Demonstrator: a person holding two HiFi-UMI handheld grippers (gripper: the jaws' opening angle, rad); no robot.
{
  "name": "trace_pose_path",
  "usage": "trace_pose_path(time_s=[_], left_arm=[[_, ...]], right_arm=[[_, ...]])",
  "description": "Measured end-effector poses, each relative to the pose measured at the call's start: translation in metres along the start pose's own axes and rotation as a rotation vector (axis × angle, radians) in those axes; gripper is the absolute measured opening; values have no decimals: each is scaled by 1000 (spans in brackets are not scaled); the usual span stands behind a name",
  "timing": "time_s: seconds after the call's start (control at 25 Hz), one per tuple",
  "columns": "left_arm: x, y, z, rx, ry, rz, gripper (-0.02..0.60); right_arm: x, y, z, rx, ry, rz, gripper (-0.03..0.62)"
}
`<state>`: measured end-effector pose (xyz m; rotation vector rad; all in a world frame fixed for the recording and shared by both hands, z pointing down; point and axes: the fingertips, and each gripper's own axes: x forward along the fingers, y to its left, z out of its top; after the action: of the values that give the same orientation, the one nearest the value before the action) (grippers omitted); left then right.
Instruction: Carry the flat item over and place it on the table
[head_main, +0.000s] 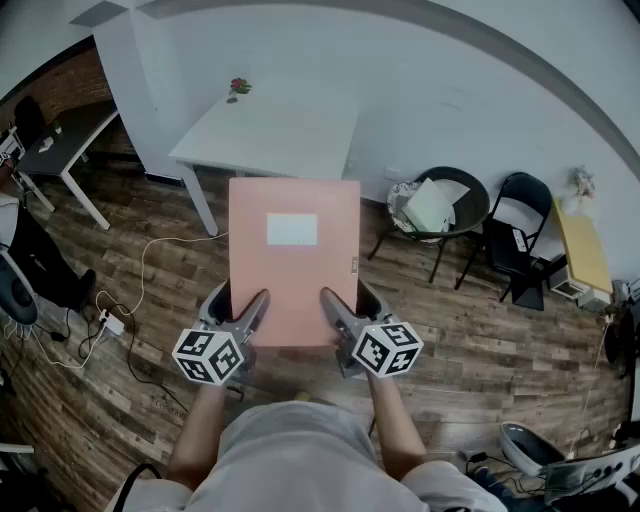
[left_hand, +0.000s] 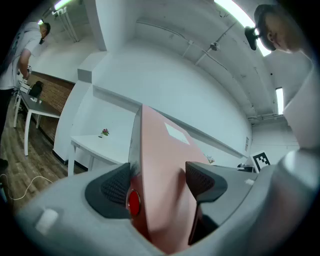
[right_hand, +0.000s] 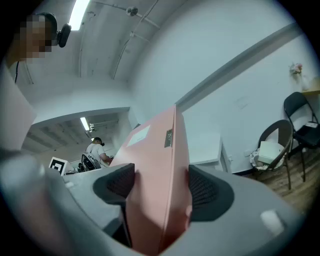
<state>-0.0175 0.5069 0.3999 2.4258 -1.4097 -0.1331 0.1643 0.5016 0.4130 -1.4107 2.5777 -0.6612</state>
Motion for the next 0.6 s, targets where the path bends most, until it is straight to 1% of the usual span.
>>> trace_pose_path(time_s=[0.16, 0.6], left_arm=[[-4, -2, -4, 3, 4, 0, 342], [5, 3, -1, 3, -5, 17, 342]], right_arm=[[-4, 1, -5, 0, 0, -3, 333], [7, -4, 1, 6, -8, 16, 336]])
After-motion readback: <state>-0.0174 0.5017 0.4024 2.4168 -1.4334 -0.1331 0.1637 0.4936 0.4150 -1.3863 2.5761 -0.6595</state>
